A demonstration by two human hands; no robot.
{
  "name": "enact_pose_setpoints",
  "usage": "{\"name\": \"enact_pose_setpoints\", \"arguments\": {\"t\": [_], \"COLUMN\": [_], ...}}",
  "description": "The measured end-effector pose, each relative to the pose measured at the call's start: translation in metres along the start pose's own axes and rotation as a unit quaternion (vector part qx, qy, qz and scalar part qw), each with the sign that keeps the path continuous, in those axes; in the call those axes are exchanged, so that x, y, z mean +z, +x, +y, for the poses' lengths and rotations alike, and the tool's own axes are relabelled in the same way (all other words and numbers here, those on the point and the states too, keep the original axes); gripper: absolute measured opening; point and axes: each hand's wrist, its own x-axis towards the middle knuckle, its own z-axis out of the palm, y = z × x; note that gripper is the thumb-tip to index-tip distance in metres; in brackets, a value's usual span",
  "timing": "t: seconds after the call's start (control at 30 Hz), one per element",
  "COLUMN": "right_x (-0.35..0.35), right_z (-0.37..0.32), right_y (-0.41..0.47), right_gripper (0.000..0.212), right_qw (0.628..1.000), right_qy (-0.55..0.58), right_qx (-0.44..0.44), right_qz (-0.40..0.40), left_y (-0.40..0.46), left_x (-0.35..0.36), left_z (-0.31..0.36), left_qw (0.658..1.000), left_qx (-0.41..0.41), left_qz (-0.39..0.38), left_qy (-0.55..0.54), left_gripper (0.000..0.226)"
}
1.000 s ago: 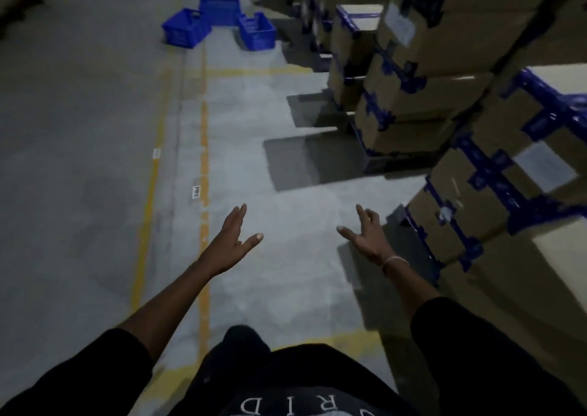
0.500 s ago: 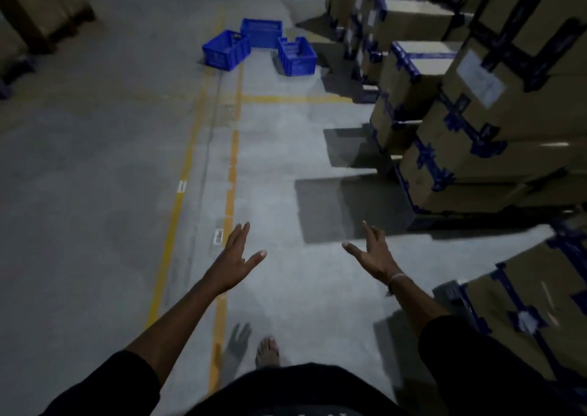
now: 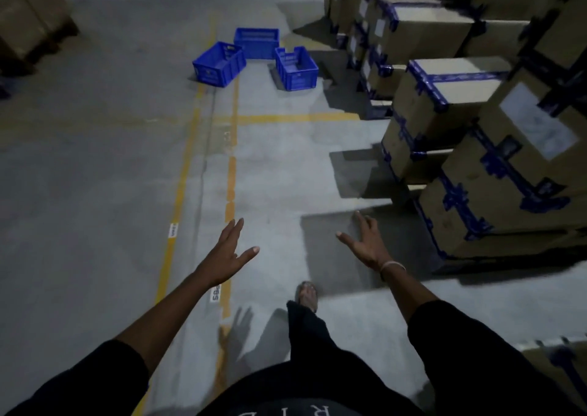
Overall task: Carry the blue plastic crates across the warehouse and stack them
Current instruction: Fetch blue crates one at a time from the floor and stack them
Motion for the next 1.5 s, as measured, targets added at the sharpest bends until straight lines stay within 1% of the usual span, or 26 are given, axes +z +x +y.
{"name": "enact_pose_setpoints", "arguments": {"t": [0.13,0.3,0.4,0.6,0.77,0.9,0.97,1.07,1.2,1.3,1.37,1.5], "right_x": [-0.014,-0.039,-0.045,-0.031,-0.003,0.021,0.028,0.036,0.045,0.047,0.045,0.031], "right_z": [-0.031,-0.095,-0.133,-0.192,-0.241,-0.298,-0.328,-0.363,-0.393,-0.408,-0.417,-0.438], "right_y": [0.111,0.235,0.305,0.440,0.552,0.634,0.673,0.727,0.797,0.860,0.909,1.022], "right_gripper": [0.093,0.098,0.102,0.106,0.100,0.097,0.097,0.096,0.096,0.101,0.106,0.107], "right_qw": [1.000,0.998,0.997,0.995,0.995,0.997,0.998,0.999,0.999,0.999,0.999,1.000], "right_qy": [-0.013,-0.026,-0.051,-0.067,-0.061,-0.048,-0.035,-0.012,0.000,-0.001,0.000,-0.006], "right_qx": [-0.012,-0.021,-0.028,-0.039,-0.043,-0.021,-0.028,-0.013,-0.006,0.004,0.005,-0.002], "right_qz": [-0.003,-0.044,-0.043,-0.065,-0.065,-0.061,-0.050,-0.038,-0.038,-0.038,-0.037,-0.019], "left_y": [0.099,0.211,0.266,0.376,0.490,0.578,0.621,0.681,0.757,0.818,0.866,0.973], "left_x": [-0.033,-0.090,-0.118,-0.177,-0.248,-0.322,-0.360,-0.410,-0.454,-0.476,-0.490,-0.516], "left_z": [-0.002,0.021,0.024,-0.004,-0.041,-0.057,-0.061,-0.067,-0.074,-0.082,-0.086,-0.087], "left_qw": [0.999,0.998,0.997,0.994,0.995,0.993,0.996,0.997,0.998,0.998,0.999,0.998], "left_qx": [-0.021,-0.023,-0.033,-0.052,-0.053,-0.077,-0.055,-0.055,-0.040,-0.042,-0.042,-0.037], "left_qz": [0.028,0.050,0.071,0.085,0.079,0.077,0.071,0.052,0.043,0.028,0.027,0.041], "left_qy": [0.012,-0.004,-0.019,-0.038,-0.031,-0.038,-0.008,0.013,0.028,0.031,0.022,0.021], "left_gripper": [0.097,0.096,0.098,0.101,0.098,0.094,0.093,0.093,0.091,0.091,0.093,0.093]}}
